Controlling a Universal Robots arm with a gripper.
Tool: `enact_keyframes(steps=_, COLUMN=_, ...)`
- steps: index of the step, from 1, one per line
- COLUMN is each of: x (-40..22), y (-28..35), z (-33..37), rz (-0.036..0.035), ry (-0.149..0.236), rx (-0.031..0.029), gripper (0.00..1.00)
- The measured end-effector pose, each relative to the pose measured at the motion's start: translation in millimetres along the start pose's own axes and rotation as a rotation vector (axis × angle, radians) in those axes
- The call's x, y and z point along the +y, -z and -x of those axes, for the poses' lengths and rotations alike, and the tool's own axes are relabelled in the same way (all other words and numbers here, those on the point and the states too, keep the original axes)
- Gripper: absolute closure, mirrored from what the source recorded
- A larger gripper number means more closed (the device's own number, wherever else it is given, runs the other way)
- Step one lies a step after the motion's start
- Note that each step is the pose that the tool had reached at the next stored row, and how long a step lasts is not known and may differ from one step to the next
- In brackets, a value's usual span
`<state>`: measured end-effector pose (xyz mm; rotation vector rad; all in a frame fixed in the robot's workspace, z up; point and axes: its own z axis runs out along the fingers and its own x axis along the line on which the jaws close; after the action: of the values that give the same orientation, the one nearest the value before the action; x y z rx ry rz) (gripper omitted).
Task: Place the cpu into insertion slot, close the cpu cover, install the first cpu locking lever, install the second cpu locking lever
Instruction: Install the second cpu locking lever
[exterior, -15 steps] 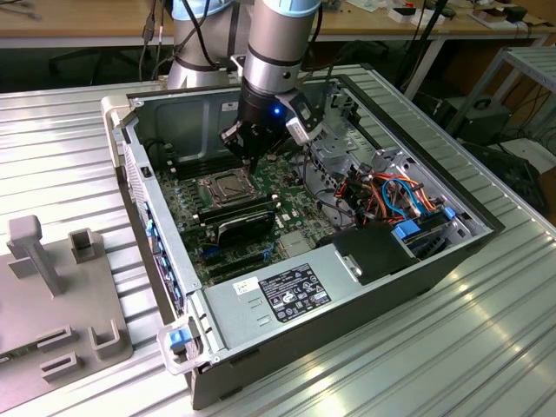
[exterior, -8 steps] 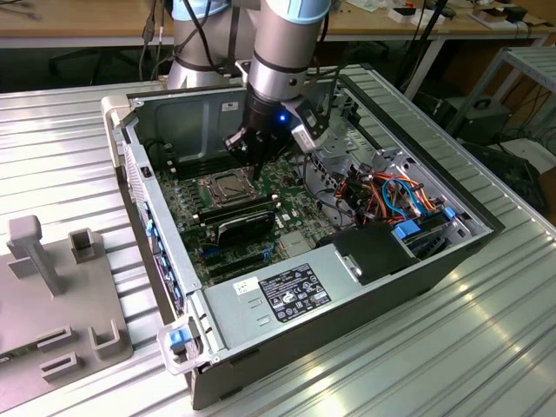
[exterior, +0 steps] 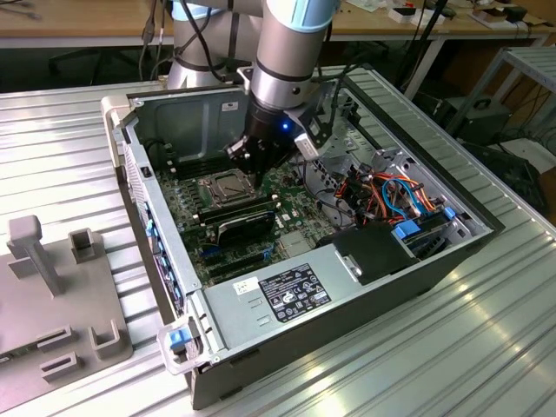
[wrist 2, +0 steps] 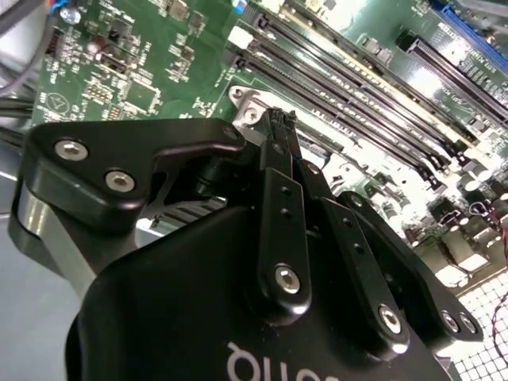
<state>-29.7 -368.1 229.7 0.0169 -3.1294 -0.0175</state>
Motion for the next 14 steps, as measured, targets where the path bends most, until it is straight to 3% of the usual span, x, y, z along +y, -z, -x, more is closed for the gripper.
enact_keyframes(steps=4, x=-1.2, y=-3.4, z=-6.0, rz=-0.0001, ry=0.0, rx=-0.0001, gripper=0.89)
enact_keyframes(steps=11, x=-4.6, y=-6.1, z=-6.7, rz=-0.0034, ry=0.0, rx=0.0, gripper=0.89)
enact_keyframes(steps=14, x=-5.3, y=-7.5, z=-15.9, rz=-0.0033, ry=0.0, rx=-0.0002, gripper=0.89)
